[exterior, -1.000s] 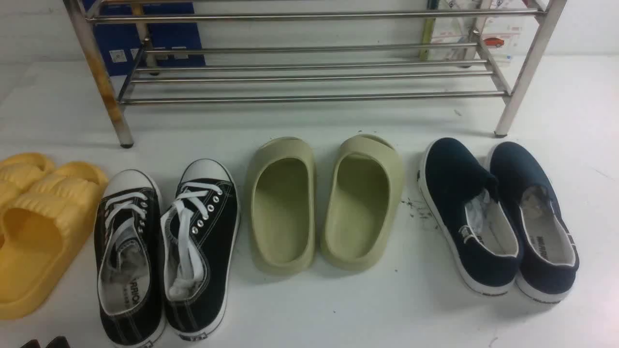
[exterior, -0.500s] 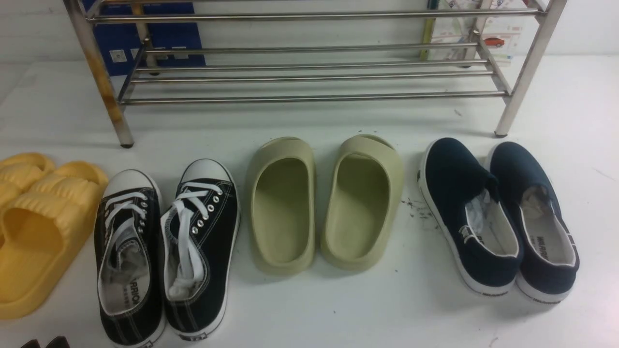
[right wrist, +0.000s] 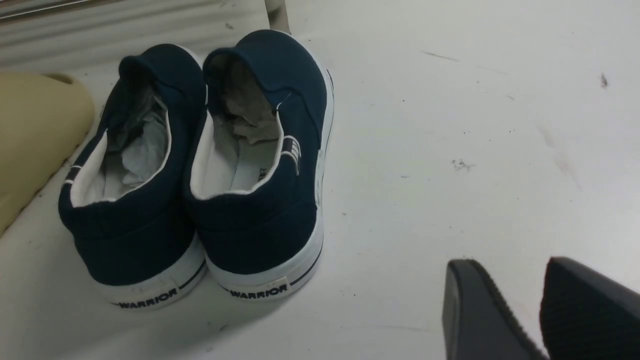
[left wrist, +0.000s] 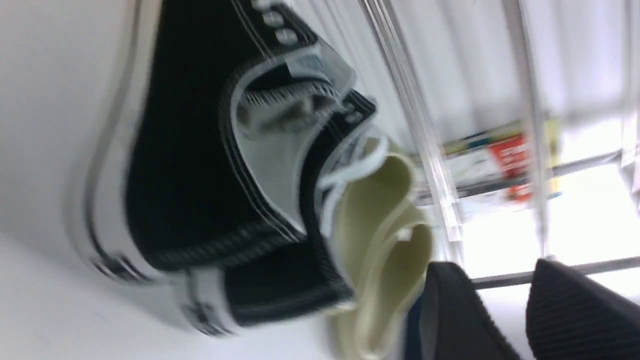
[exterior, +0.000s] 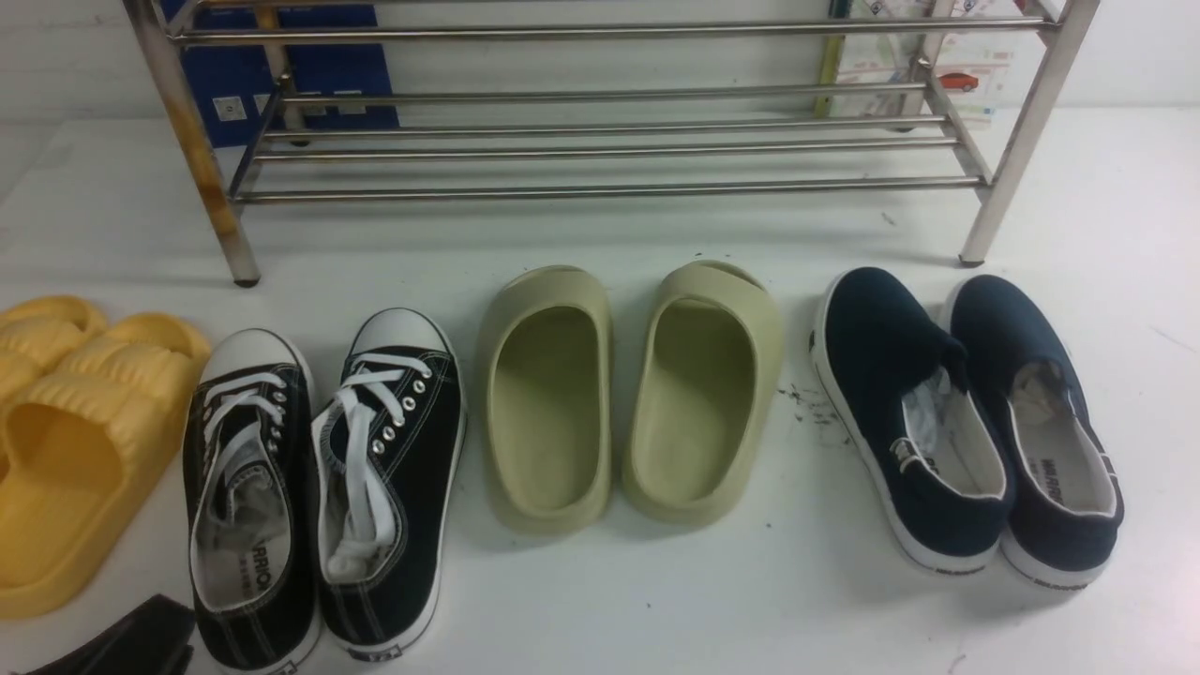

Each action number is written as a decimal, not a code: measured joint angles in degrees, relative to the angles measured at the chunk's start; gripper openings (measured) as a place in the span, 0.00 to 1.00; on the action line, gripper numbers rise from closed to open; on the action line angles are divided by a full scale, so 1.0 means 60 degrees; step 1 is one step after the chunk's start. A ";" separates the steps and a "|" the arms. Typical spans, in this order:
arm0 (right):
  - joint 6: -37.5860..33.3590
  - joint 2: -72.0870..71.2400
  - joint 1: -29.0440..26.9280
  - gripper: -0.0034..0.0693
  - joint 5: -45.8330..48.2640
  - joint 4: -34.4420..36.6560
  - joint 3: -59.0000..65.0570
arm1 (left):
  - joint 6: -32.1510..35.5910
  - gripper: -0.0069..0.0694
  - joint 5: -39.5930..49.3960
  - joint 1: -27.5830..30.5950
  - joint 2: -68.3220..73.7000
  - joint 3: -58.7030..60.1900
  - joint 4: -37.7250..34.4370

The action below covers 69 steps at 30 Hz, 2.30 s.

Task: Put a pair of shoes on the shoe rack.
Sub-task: Use the left arm to grab the shoe closest to it

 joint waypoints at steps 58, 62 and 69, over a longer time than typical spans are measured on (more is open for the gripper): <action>0.0000 0.0000 0.0000 0.38 0.0000 0.0002 0.0000 | 0.1499 0.23 0.8354 -0.1981 1.1194 -0.8518 0.9034; 0.0000 0.0000 0.0000 0.38 0.0000 0.0002 0.0000 | -0.0193 0.49 0.7516 -0.2015 1.2299 -0.8547 0.9519; 0.0000 0.0000 0.0000 0.38 0.0000 0.0002 0.0000 | -0.1614 0.76 0.5752 -0.2015 1.3828 -0.8547 0.9713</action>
